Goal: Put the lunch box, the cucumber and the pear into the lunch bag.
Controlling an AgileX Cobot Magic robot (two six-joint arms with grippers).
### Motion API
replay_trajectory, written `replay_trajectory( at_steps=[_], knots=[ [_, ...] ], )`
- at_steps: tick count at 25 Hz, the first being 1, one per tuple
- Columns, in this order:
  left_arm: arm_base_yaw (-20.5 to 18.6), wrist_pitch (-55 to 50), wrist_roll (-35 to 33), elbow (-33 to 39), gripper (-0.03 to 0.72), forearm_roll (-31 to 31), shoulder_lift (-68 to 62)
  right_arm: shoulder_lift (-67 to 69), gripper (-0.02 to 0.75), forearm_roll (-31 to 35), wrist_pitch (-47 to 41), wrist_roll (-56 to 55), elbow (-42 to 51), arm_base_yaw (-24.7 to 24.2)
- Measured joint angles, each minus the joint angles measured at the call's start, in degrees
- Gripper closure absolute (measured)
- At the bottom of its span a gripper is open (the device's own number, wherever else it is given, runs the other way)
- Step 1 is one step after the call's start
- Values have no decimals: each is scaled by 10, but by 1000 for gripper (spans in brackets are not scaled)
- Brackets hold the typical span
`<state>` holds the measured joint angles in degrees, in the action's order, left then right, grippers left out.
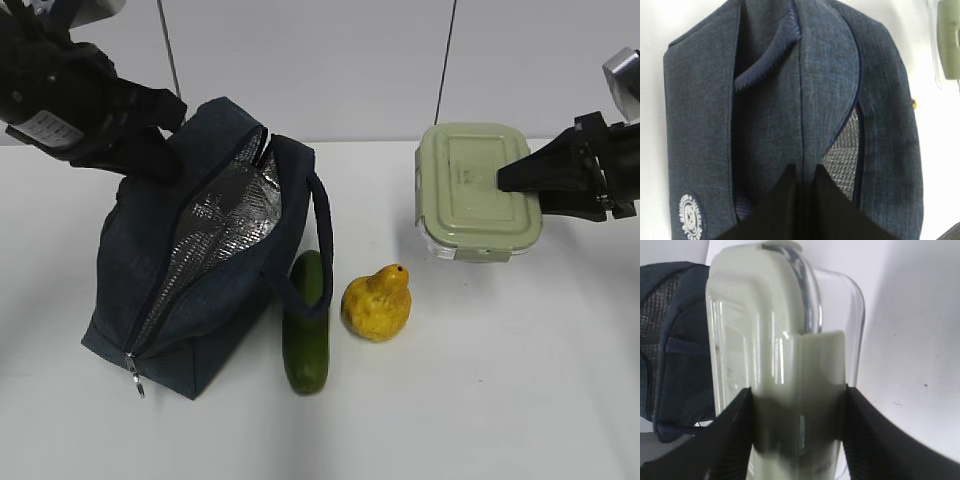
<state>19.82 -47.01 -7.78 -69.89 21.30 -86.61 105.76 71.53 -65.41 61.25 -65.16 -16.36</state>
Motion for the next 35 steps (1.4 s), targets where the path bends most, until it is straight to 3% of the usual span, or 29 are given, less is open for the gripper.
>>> replay_trajectory(
  at_steps=[11,20,35],
  knots=[
    [0,14,9,0,687,1,-3,-32,355,39,0,-25,0,15],
    [0,20,15,0,687,1,-3,-35,355,96,0,-30,0,103],
    [0,26,15,0,687,11,-3,-35,355,195,0,-16,0,172]
  ],
)
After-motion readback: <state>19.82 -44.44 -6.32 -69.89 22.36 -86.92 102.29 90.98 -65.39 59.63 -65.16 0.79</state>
